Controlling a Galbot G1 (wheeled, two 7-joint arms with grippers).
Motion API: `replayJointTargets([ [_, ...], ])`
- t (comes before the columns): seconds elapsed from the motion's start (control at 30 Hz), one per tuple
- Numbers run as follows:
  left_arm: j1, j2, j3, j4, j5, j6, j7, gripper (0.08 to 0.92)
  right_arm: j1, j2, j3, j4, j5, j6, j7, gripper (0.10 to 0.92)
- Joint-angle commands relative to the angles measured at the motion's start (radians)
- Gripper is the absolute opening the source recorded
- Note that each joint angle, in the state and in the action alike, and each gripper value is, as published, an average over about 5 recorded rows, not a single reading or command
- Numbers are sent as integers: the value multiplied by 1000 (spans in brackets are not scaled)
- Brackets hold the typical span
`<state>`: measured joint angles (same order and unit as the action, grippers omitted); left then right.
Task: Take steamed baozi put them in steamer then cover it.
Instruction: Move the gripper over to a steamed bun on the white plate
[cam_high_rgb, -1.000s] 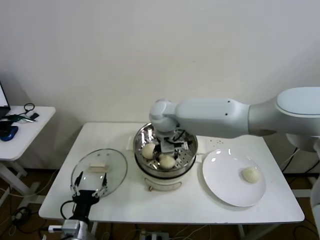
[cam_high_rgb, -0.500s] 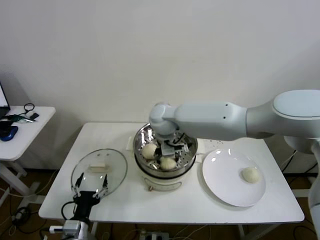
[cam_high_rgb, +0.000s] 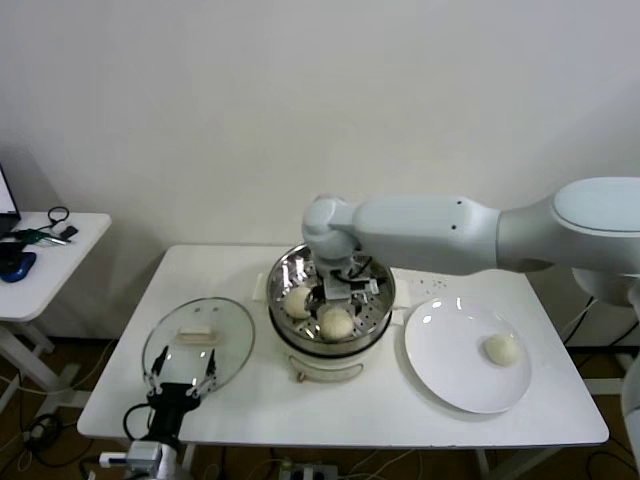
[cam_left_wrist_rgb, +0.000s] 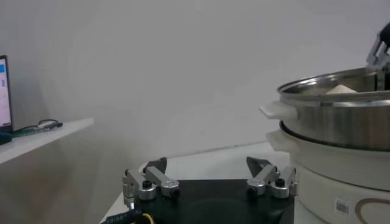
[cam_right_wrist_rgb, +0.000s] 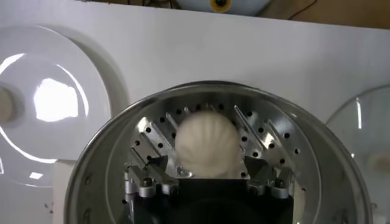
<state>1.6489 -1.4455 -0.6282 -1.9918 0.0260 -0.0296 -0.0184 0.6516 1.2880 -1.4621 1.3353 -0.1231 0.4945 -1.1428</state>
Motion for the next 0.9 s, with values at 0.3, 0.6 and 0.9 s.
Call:
replayJointTargets([
  [0.3,2,16,8,-8,1,0,1,823,213,-308,-195,-42,483,-398,175,823],
  [0.6,-12,10,13,-34,-6,15,0,823,143,-587,-113,-14,649,-693,129,823],
  [0.9,10,17,-5,-53,-2,10,1,823,-124,-784,89,-58,478,-702,87,823],
])
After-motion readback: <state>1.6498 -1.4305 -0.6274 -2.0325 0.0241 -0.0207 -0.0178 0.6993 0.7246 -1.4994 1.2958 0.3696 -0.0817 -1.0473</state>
